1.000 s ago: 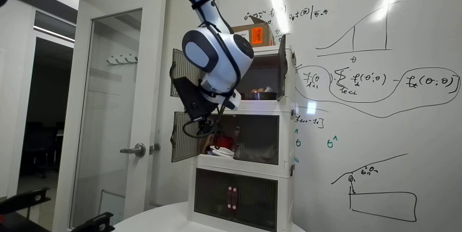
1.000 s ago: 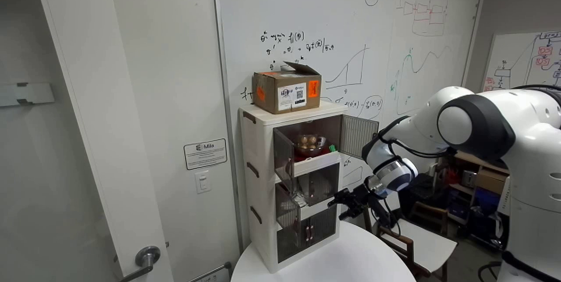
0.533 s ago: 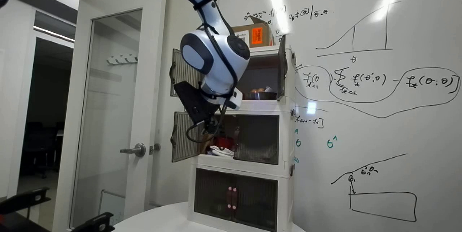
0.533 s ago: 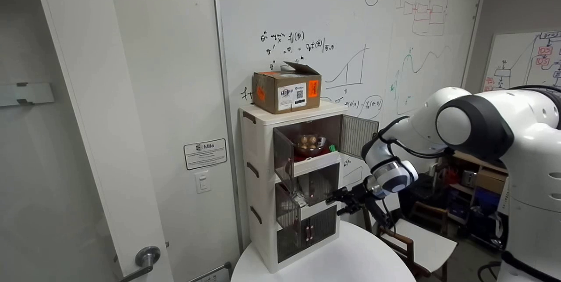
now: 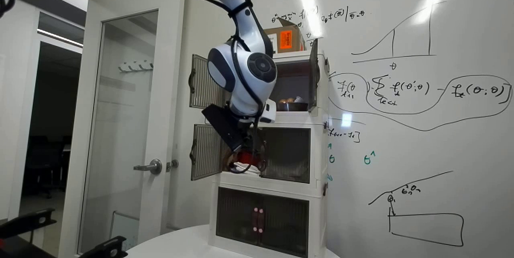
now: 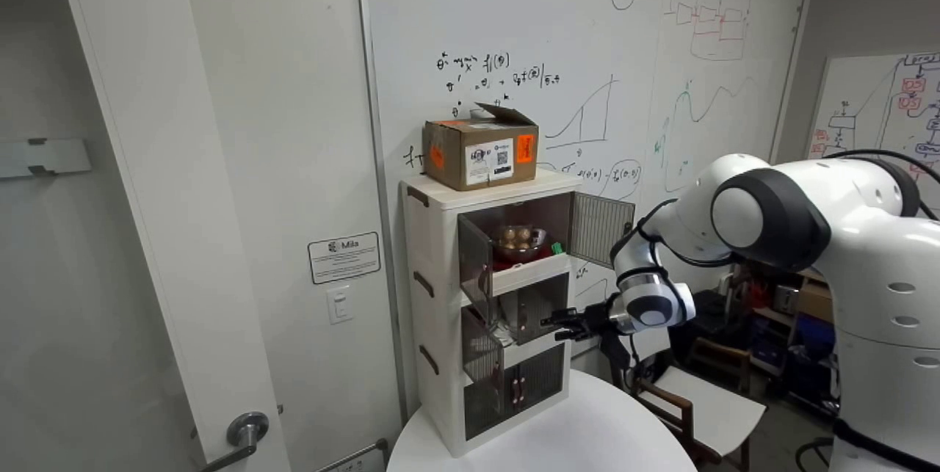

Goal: Open the right door of the middle shelf

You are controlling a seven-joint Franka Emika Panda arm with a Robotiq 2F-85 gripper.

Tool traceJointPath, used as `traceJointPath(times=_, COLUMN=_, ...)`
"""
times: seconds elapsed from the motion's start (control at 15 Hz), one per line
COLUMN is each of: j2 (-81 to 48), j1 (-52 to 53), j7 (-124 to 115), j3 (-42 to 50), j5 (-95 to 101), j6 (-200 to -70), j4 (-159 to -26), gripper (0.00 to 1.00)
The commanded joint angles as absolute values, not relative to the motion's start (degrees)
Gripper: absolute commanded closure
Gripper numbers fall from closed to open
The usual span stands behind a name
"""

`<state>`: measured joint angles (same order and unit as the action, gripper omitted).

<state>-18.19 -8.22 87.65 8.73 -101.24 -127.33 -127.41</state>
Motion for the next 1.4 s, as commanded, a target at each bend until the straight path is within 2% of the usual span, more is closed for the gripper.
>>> traceJointPath(times=0.0, j2=-23.9, j1=-8.95, j7=96.52, j3=9.61, j5=-106.39, j6=-124.55, j4=-122.65, gripper=0.0)
traceJointPath(times=0.8, j2=-35.72, j1=-10.63, j7=111.33, j3=10.7, j5=-112.92, j6=-114.83, j4=-112.04, gripper=0.0)
traceJointPath(times=1.33, j2=-41.33, j1=-10.32, j7=123.22, j3=10.21, j5=-118.36, j6=-113.89, j4=-106.19, gripper=0.0)
